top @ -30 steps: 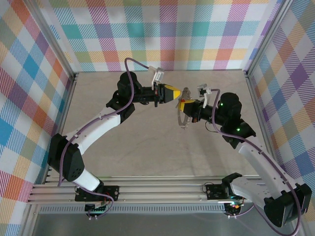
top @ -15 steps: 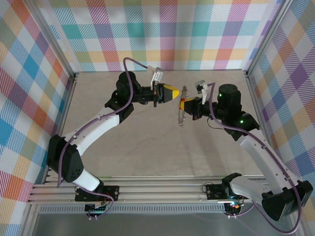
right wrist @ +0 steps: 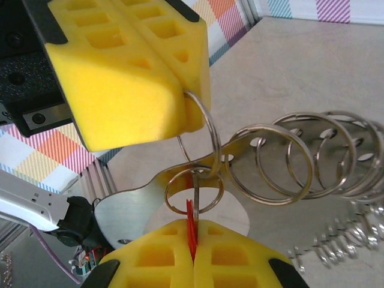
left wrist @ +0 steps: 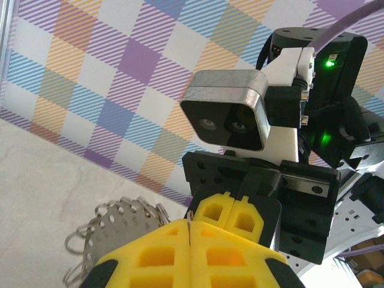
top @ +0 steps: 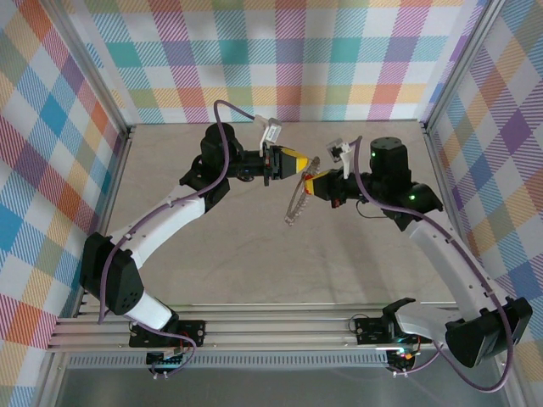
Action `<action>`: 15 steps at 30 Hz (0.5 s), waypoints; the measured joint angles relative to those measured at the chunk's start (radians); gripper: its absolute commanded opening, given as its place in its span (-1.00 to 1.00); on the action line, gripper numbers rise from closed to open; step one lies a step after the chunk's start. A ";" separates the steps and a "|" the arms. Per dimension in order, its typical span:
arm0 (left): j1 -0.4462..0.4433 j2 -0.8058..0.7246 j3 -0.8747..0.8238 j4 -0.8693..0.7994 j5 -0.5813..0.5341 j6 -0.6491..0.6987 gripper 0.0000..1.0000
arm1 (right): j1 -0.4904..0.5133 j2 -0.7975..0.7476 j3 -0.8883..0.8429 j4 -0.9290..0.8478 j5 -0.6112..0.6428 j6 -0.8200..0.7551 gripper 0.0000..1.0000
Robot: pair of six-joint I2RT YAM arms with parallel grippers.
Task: Put the keys on the keyring
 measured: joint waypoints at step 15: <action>0.000 0.000 0.000 -0.023 0.000 0.033 -1.00 | -0.028 0.021 0.115 -0.198 0.079 -0.097 -1.00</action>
